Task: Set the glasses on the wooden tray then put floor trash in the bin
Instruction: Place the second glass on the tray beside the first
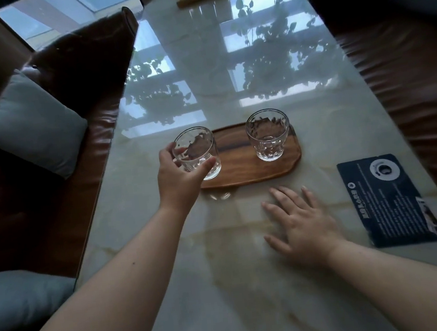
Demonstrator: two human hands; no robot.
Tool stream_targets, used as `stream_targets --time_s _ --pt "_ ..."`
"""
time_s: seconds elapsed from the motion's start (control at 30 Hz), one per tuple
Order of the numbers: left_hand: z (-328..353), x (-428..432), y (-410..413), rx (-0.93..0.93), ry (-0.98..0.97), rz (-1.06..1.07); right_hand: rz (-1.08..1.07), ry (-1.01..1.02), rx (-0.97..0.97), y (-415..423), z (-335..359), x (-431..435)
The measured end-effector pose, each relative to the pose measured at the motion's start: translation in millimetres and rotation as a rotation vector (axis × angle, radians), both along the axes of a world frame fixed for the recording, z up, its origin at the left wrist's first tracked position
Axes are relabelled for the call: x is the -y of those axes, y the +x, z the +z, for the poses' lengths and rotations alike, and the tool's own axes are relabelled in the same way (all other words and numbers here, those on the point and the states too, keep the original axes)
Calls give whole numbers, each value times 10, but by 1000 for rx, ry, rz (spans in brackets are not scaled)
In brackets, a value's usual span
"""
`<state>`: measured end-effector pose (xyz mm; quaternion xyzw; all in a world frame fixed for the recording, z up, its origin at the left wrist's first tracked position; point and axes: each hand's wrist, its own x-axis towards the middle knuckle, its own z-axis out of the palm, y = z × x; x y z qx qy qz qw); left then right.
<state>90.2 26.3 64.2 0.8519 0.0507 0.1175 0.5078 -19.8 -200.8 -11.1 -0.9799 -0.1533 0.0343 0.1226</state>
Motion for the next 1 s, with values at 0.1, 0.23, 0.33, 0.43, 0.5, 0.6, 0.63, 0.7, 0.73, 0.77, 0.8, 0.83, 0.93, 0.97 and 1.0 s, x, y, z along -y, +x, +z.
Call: stream_targets --time_s 0.1,0.23,0.33,0.43,0.5,0.6,0.63,0.7,0.73,0.77,0.8,0.83,0.93,0.97,1.0 --pt "-48 53 151 -18 18 27 0 -6 -8 5 2 -1" --pt "-98 106 273 -40 51 29 2 -36 1 17 -3 -3" --pt "-145 161 332 -44 60 11 5 -42 15 24 -5 -2" --pt "-190 223 355 -40 72 1 13 -43 12 28 -13 -2" --pt "-216 258 362 -37 69 -2 18 -37 4 24 -23 5" --pt "-233 286 363 -35 80 -4 18 -31 -7 30 -35 15" --pt "-239 287 365 -39 83 -8 19 -29 -8 31 -36 16" --pt "-239 284 366 -61 88 -20 18 -29 -9 31 -37 17" --pt "-233 280 363 -77 94 -30 17 -30 -9 29 -37 17" --pt "-218 271 352 -94 106 -42 18 -29 -8 31 -33 16" --pt "-204 267 334 -112 121 -60 18 -29 -7 33 -34 16" --pt "-187 256 302 -127 135 -75 19 -30 -5 32 -33 15" --pt "-125 202 98 -152 206 -81 17 -20 5 16 -46 6" --pt "-104 179 -9 -157 250 -81 15 -16 7 8 -54 6" --pt "-84 154 -130 -157 299 -87 14 -13 8 7 -59 7"
